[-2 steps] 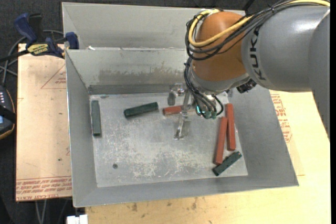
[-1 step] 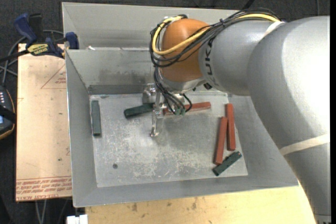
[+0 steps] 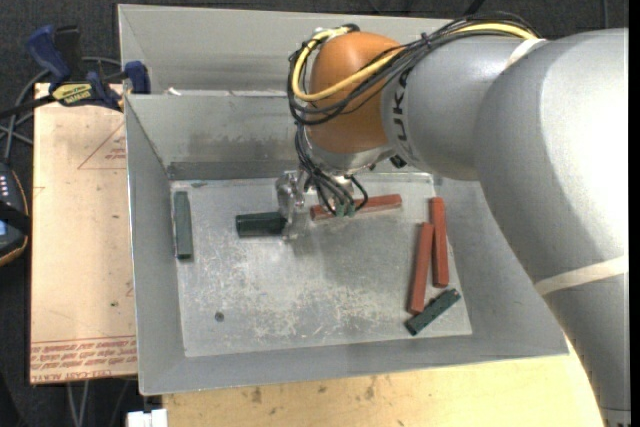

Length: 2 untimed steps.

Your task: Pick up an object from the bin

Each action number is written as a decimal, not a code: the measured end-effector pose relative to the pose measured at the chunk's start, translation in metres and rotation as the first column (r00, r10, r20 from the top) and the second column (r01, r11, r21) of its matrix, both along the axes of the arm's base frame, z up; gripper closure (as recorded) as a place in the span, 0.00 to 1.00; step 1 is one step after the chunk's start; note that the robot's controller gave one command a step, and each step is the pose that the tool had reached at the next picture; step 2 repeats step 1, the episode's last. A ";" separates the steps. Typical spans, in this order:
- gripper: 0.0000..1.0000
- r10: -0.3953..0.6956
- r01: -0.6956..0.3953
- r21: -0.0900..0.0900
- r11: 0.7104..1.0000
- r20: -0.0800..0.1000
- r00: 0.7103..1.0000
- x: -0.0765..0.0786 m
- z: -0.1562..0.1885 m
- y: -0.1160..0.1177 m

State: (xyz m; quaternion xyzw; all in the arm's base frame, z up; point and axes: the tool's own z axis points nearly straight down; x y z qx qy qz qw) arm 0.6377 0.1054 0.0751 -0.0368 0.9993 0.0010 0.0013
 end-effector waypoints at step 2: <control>1.00 0.046 -0.046 0.002 0.999 0.009 0.999 -0.010 0.136 0.042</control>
Offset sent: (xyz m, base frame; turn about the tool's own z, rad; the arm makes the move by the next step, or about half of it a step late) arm -0.0117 0.0392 0.1308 -0.0424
